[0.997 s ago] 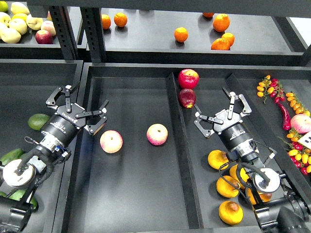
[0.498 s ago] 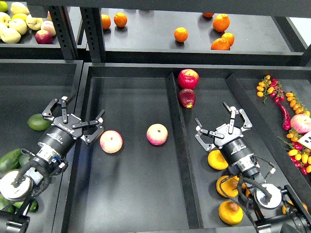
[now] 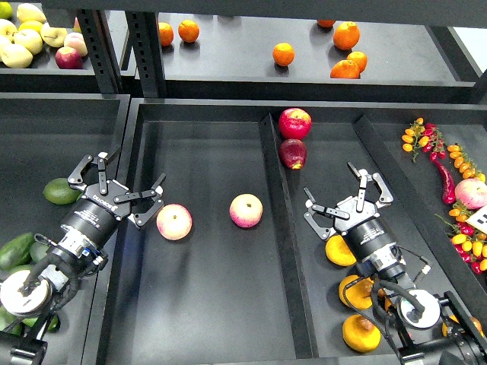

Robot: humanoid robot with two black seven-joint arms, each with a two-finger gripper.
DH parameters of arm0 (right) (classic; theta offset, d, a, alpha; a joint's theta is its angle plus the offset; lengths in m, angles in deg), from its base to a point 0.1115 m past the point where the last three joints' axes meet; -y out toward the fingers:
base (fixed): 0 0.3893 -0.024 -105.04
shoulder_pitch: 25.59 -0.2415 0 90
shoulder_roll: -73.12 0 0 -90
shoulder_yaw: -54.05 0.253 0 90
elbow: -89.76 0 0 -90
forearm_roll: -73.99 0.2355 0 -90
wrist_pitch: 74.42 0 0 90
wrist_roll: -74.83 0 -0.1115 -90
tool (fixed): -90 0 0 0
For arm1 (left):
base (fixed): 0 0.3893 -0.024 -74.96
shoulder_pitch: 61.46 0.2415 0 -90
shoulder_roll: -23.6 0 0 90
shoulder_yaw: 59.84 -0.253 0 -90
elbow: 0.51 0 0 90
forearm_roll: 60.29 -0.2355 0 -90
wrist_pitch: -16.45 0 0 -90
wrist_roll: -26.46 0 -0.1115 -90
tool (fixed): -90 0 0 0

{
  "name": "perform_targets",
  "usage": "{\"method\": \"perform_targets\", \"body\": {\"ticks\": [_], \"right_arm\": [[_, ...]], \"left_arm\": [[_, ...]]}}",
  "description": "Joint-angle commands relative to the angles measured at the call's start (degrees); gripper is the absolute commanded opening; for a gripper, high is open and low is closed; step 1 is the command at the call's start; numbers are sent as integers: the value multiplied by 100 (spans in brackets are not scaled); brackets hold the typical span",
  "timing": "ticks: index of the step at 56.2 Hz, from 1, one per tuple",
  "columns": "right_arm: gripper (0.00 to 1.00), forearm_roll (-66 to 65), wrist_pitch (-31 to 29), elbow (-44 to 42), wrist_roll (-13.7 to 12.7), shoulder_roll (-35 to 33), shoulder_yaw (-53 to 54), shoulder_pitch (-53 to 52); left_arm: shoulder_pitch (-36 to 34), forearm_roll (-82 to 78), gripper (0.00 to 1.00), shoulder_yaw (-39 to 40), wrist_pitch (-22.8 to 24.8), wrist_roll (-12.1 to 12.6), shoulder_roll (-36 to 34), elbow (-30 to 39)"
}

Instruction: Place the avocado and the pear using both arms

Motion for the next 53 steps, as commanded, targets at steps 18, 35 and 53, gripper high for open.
{"method": "perform_targets", "body": {"ticks": [18, 35, 53], "right_arm": [[100, 0, 0, 12, 53, 0, 16, 0], [100, 0, 0, 12, 44, 0, -1, -9], [100, 0, 0, 12, 26, 0, 16, -9]], "left_arm": [[40, 0, 100, -14, -3, -553, 0, 5], [92, 9, 100, -172, 6, -500, 0, 13], [92, 9, 100, -172, 6, -483, 0, 49]]}}
